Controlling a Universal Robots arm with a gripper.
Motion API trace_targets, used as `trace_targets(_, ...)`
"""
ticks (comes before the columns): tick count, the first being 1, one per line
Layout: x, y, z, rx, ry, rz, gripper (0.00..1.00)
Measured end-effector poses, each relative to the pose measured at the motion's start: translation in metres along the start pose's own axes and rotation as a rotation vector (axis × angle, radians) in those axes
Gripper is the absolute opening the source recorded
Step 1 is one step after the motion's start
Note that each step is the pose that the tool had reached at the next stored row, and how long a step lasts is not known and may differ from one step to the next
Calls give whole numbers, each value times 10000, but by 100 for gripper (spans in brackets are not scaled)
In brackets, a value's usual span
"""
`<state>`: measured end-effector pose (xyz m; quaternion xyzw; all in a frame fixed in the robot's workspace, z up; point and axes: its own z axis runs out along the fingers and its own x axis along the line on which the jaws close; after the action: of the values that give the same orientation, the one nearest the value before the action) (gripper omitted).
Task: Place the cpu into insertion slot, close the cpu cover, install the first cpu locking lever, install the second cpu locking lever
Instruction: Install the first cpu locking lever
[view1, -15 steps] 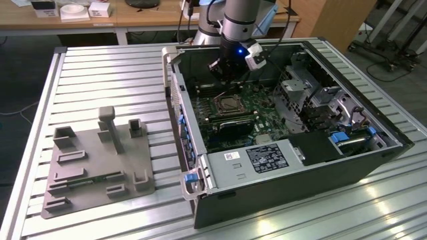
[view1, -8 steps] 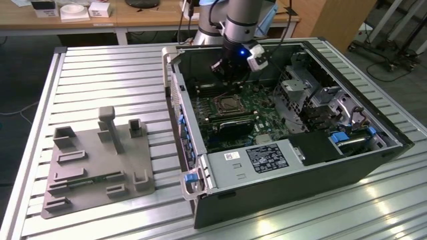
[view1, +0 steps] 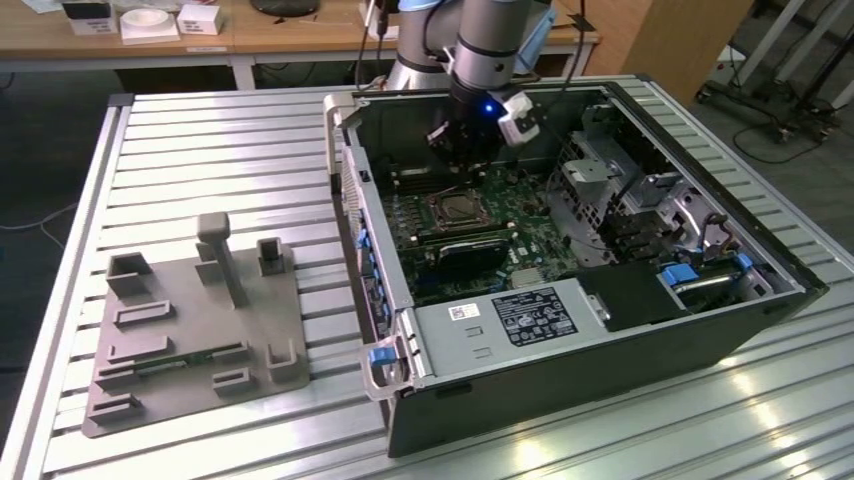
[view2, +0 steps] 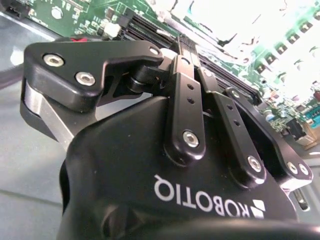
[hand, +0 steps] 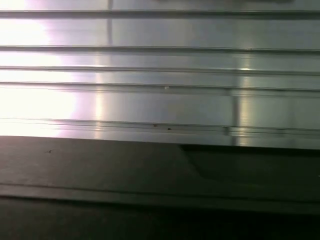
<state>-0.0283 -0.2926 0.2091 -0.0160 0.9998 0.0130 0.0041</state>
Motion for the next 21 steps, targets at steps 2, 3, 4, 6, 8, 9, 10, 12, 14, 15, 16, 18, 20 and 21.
trace_targets(2, -17, 3, 15, 11, 1, 0, 10)
trace_targets(3, -27, 5, 22, 15, 1, 0, 10)
trace_targets(4, -36, 6, 28, 21, 2, 0, 10)
trace_targets(6, -55, 8, 42, 27, 3, 0, 10)
trace_targets(8, -64, 9, 53, 25, 1, -1, 10)
trace_targets(9, -65, 8, 58, 25, 1, 0, 10)
trace_targets(10, -66, 8, 62, 25, 2, 1, 10)
trace_targets(12, -66, 8, 71, 25, 1, 3, 10)
trace_targets(14, -67, 8, 83, 24, 0, 12, 10)
trace_targets(15, -67, 8, 88, 24, 0, 14, 10)
trace_targets(16, -67, 7, 92, 25, 1, 16, 10)
trace_targets(18, -67, 7, 94, 26, 2, 16, 10)
trace_targets(20, -67, 7, 96, 25, 1, 16, 10)
trace_targets(21, -67, 7, 96, 25, 1, 16, 10)
